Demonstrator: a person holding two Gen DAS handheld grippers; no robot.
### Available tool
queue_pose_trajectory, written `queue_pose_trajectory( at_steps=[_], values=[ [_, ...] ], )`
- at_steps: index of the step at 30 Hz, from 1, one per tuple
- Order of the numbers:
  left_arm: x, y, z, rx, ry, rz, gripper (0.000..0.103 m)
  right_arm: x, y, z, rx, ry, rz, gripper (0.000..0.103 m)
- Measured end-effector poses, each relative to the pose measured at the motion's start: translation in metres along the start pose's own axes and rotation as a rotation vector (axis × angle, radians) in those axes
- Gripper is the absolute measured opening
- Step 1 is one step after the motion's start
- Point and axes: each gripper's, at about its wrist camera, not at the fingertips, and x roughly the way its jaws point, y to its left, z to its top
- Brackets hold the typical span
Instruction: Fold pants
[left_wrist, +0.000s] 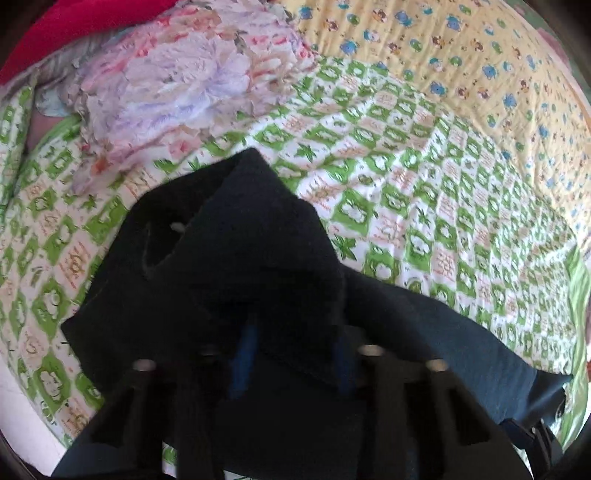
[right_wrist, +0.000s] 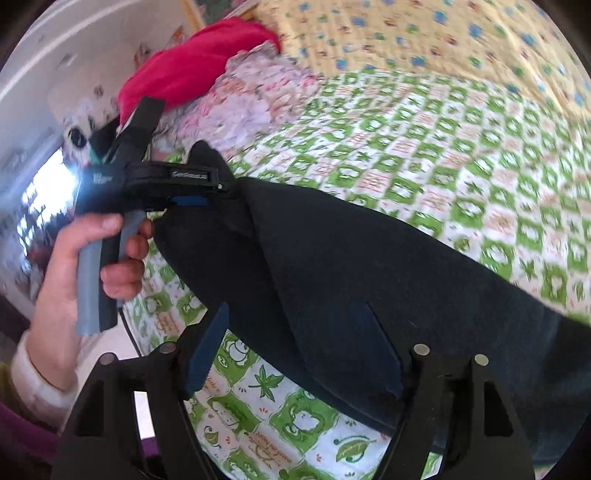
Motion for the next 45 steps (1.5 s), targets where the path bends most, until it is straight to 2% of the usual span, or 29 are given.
queue_pose_trajectory(
  at_steps=[2, 4, 5, 7, 10, 12, 13, 14, 19, 21, 23, 26, 34, 42, 45],
  values=[
    [0.000, 0.000, -0.003, 0.009, -0.001, -0.010, 0.017, 0.008, 0.013, 0.000, -0.079, 0.022, -0.018, 0.070],
    [-0.003, 0.000, -0.006, 0.024, -0.010, -0.019, 0.014, 0.015, 0.024, -0.001, -0.139, 0.037, -0.073, 0.064],
    [-0.005, 0.000, -0.008, 0.028, -0.018, -0.029, 0.011, 0.022, 0.030, -0.003, -0.192, 0.055, -0.117, 0.058],
    [-0.010, 0.003, -0.010, 0.025, -0.025, -0.058, 0.008, 0.035, 0.038, -0.008, -0.291, 0.094, -0.225, 0.052],
    [-0.023, 0.008, -0.011, 0.027, -0.050, -0.103, 0.007, 0.049, 0.033, -0.015, -0.373, 0.130, -0.340, 0.042],
    [-0.032, 0.011, -0.013, 0.035, -0.067, -0.121, 0.006, 0.048, 0.023, -0.013, -0.352, 0.125, -0.330, 0.030],
    [-0.036, 0.013, -0.013, 0.037, -0.074, -0.128, 0.006, 0.045, 0.018, -0.010, -0.332, 0.122, -0.324, 0.018],
    [-0.042, 0.016, -0.013, 0.040, -0.084, -0.136, 0.006, 0.041, 0.015, -0.006, -0.317, 0.116, -0.323, 0.015],
    [-0.065, 0.031, -0.014, 0.050, -0.137, -0.151, 0.005, 0.005, -0.002, 0.017, -0.188, 0.036, -0.186, 0.014],
    [-0.074, 0.043, -0.017, 0.041, -0.154, -0.181, 0.005, -0.008, -0.006, 0.023, -0.154, 0.011, -0.114, 0.014],
    [-0.077, 0.054, -0.020, 0.031, -0.156, -0.196, 0.005, -0.016, -0.012, 0.026, -0.133, 0.009, -0.050, 0.014],
    [-0.075, 0.069, -0.029, 0.017, -0.150, -0.212, 0.005, -0.016, -0.010, 0.020, -0.153, 0.025, -0.004, 0.014],
    [-0.066, 0.090, -0.053, -0.014, -0.133, -0.233, 0.005, 0.010, 0.008, -0.013, -0.227, 0.121, -0.017, 0.014],
    [-0.052, 0.104, -0.073, -0.061, -0.096, -0.215, 0.006, 0.016, 0.005, -0.013, -0.225, 0.147, -0.026, 0.016],
    [-0.052, 0.109, -0.076, -0.083, -0.093, -0.193, 0.007, 0.021, 0.008, -0.013, -0.226, 0.162, -0.023, 0.037]
  ],
)
